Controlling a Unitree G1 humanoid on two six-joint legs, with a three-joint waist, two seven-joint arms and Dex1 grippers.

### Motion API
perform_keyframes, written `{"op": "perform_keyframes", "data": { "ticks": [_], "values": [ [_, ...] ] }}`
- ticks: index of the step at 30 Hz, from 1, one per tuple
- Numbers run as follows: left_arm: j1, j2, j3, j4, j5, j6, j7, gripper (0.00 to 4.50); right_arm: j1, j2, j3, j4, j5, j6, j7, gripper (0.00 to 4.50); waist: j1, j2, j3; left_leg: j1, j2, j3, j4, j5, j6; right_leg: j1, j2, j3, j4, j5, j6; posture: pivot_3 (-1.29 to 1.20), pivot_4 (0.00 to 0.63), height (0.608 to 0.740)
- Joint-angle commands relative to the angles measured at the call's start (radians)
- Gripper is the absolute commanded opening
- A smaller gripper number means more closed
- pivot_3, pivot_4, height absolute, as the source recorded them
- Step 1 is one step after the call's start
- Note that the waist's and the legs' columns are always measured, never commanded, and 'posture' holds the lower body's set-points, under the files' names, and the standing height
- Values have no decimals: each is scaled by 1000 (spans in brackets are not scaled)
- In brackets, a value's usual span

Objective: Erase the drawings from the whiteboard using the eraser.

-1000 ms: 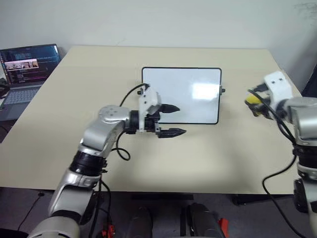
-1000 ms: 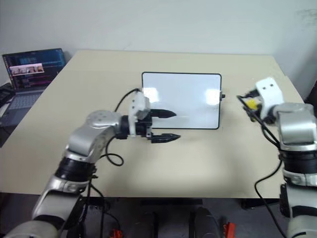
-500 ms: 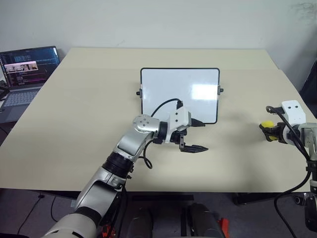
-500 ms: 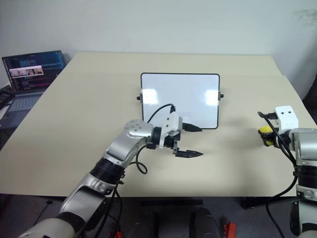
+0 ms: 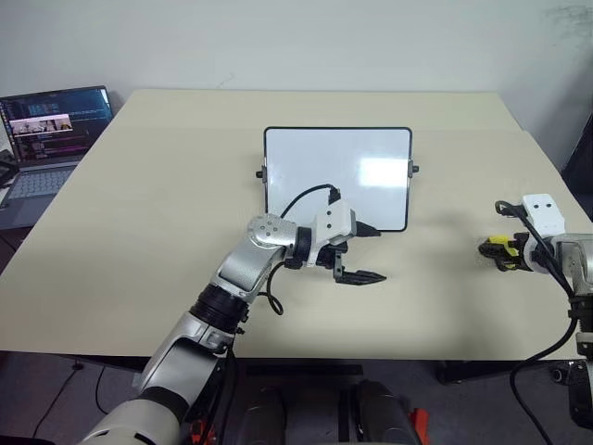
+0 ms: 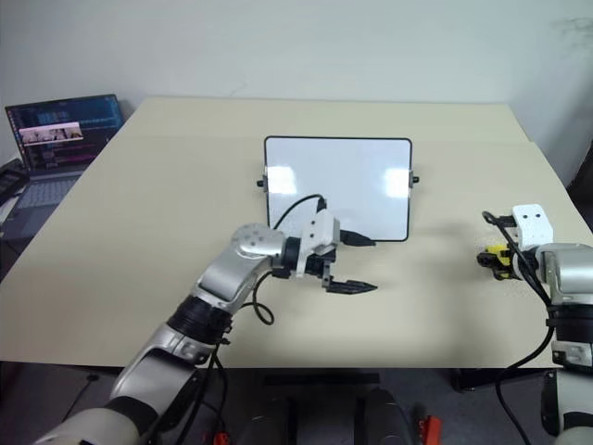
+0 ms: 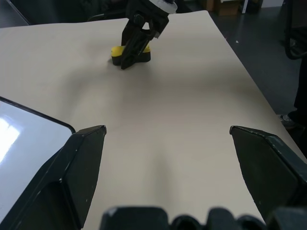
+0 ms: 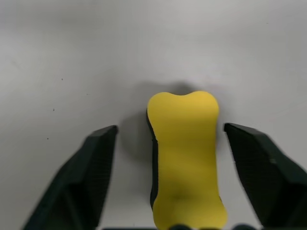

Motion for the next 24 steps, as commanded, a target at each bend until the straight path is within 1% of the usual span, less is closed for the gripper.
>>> {"op": "perform_keyframes", "data": {
  "ticks": [1, 3, 6, 8, 10, 12, 14, 16, 17, 18, 20, 21, 24],
  "values": [
    [-5, 7, 24, -27, -2, -8, 8, 4500, -25, -7, -2, -8, 16, -17, -11, 4464, 0, 0, 0, 0, 0, 0, 0, 0, 0, 0, 0, 0, 0, 0, 0, 0, 150, 740],
    [-10, 16, 36, -18, 1, -10, 16, 4500, -27, -12, -1, -12, 17, -13, -13, 4464, 0, 0, 0, 0, 0, 0, 0, 0, 0, 0, 0, 0, 0, 0, 0, 0, 150, 740],
    [-24, 58, 119, -26, -39, 18, 42, 4500, -53, -39, -25, -109, 29, 16, -21, 4464, -4, 1, 0, 0, 0, 0, 0, 0, 0, 0, 0, 0, 0, 0, 0, 0, 150, 740],
    [-20, 82, 183, -47, -75, 41, 63, 4500, -91, -21, -60, -159, 47, 7, -43, 4464, -13, 2, 1, 0, 0, 0, 0, 0, 0, 0, 0, 0, 1, 0, 0, 0, 150, 740],
    [-14, 110, 295, -56, -117, 75, 141, 4500, -148, 52, -104, -168, 63, -115, -104, 4464, -19, 2, 1, 1, 0, 0, 0, 0, 0, 0, 0, 0, 1, 0, 0, 0, 150, 740],
    [-12, 141, 401, -64, -151, 115, 221, 4500, -187, 144, -141, -119, 63, -241, -190, 4464, -27, 2, 1, 1, 0, 0, 0, 0, 0, 0, 0, 0, 1, 0, 0, 0, 150, 740],
    [-9, 163, 492, -70, -179, 144, 301, 4500, -192, 216, -145, -53, 45, -349, -251, 4464, -28, 1, 1, 1, 1, -1, 0, 0, 0, 0, 1, 0, 1, 0, 0, 0, 150, 740],
    [0, 177, 565, -65, -186, 135, 377, 4500, -179, 272, -136, -3, 37, -464, -280, 4464, -25, 1, 1, 1, 1, -1, 0, 0, 0, 1, 1, -1, 1, 0, 0, 0, 150, 740],
    [4, 182, 585, -63, -185, 129, 402, 4500, -176, 291, -136, 14, 37, -500, -294, 4464, -23, 1, 1, 1, 0, -1, 0, 0, 0, 1, 0, 0, 1, 0, 0, 0, 150, 740],
    [15, 191, 619, -29, -158, 97, 463, 4500, -168, 326, -133, 57, 33, -569, -318, 4464, -21, 1, 1, 0, 0, -1, 0, 0, 0, 1, 0, -1, 1, 1, -1, 0, 150, 740],
    [72, 198, 664, 63, -111, 26, 554, 4500, -136, 388, -111, 128, 1, -795, -364, 4464, -21, 1, 1, 0, 0, -1, 0, 0, 0, 0, -1, -1, 1, 3, -4, 0, 150, 740],
    [101, 200, 671, 103, -87, -29, 575, 4500, -123, 406, -90, 161, -22, -865, -386, 4464, -22, 2, 1, 1, 0, -1, -1, 0, 0, 1, -1, 0, 1, 3, -5, 0, 150, 740],
    [138, 189, 683, 146, -87, -99, 599, 4500, -107, 444, -82, 225, -24, -974, -418, 4464, -21, 2, 1, 1, 0, -1, -2, 0, 0, 0, -1, -1, 2, 3, -5, 0, 150, 740]
  ]
}}
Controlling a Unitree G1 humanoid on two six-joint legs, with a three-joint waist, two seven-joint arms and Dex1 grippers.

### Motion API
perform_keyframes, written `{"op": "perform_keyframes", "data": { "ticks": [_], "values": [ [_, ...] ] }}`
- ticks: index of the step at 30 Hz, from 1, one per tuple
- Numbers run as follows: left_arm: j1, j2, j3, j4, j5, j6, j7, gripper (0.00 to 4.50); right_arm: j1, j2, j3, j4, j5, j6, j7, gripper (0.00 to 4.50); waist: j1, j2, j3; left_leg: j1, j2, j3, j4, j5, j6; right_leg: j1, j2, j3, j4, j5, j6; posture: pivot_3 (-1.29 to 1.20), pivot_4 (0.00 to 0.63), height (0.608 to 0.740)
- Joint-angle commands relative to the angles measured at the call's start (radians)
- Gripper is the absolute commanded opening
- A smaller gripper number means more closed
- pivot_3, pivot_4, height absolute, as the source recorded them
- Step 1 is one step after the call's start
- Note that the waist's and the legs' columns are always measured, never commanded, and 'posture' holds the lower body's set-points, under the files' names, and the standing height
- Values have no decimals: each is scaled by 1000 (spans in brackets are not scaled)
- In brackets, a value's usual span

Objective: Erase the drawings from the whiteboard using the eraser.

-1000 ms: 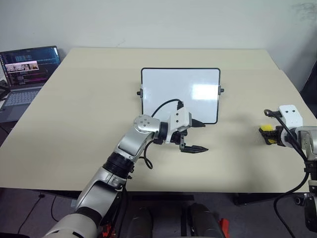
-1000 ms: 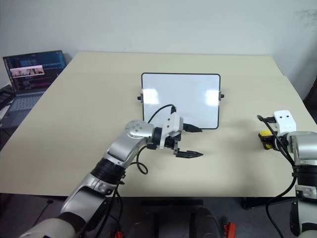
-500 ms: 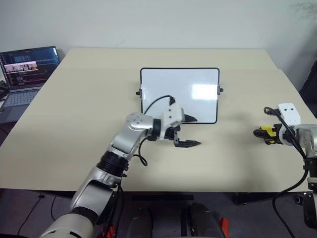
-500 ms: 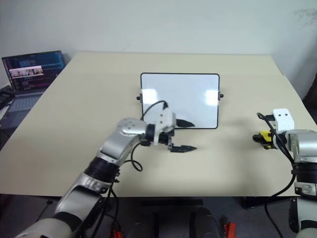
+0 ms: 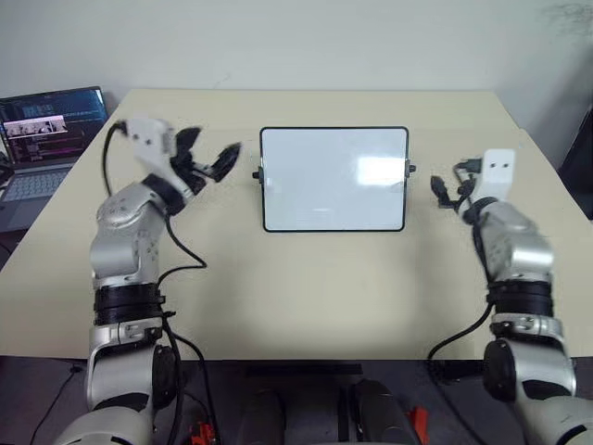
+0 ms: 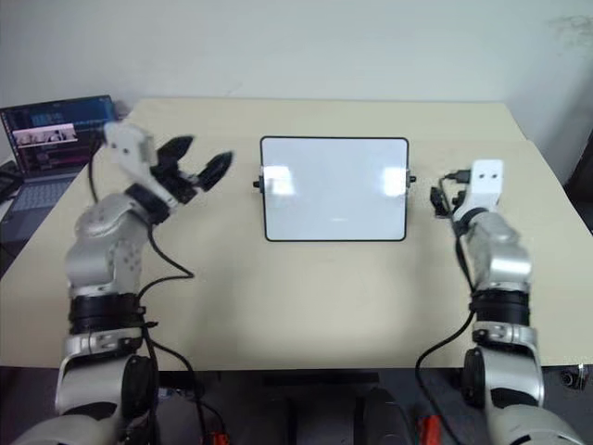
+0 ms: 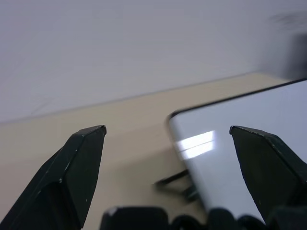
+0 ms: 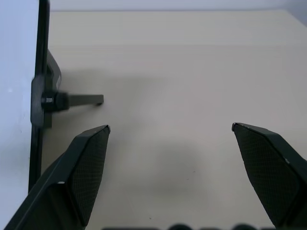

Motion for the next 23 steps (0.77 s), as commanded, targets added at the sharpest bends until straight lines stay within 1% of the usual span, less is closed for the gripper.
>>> {"op": "perform_keyframes", "data": {
  "ticks": [1, 3, 6, 9, 13, 16, 18, 23],
  "values": [
    [20, -12, 23, 20, 5, -108, 36, 4500, -1, 26, -6, 44, -4, -176, -41, 4464, 2, -1, 0, -1, 0, 0, 0, 0, 0, 0, 0, 0, 0, 0, 0, 0, 150, 740],
    [35, -20, 38, 27, -5, -137, 62, 4500, 5, 53, -9, 75, 10, -251, -49, 4464, 5, -1, 1, -1, 0, -1, 1, 0, 0, 0, 0, -1, 0, 0, 0, 0, 150, 740],
    [62, -50, 30, 57, 25, -205, 126, 4500, 23, 91, -14, 149, 21, -376, -60, 4464, 2, -1, 0, 1, 0, -1, 1, 0, 0, 0, 0, -1, 2, 0, 0, 0, 150, 740],
    [91, -65, 0, 108, 74, -285, 165, 4500, 26, 111, -35, 192, 57, -415, -55, 4464, 1, -1, 0, 1, 0, -1, 1, 0, 0, 1, 0, 0, 2, 0, 0, 0, 150, 740],
    [109, -89, 1, 134, 73, -336, 194, 4500, 28, 112, -5, 209, 53, -469, -26, 4464, -2, -1, 0, 1, 0, 0, 1, 0, 0, 1, 0, 0, 2, 0, 0, 0, 150, 740],
    [123, -83, 3, 177, 78, -376, 194, 4500, 18, 127, 12, 227, 58, -490, -6, 4464, -3, -1, 0, 1, 0, -1, 1, 0, 0, 1, 0, 0, 3, 0, 0, 0, 150, 740],
    [129, -72, 6, 194, 74, -393, 185, 4500, 14, 136, 24, 218, 47, -505, -15, 4464, -5, -1, 0, 2, 0, -1, 1, 0, 0, 1, 0, 0, 3, 0, 0, 0, 150, 740],
    [127, -91, 10, 216, 53, -435, 189, 4500, 27, 176, 52, 218, 44, -525, -27, 4464, -6, -1, 0, 2, 0, -1, 1, 0, 0, 1, 0, 0, 3, 0, 0, 0, 150, 740]
  ]
}}
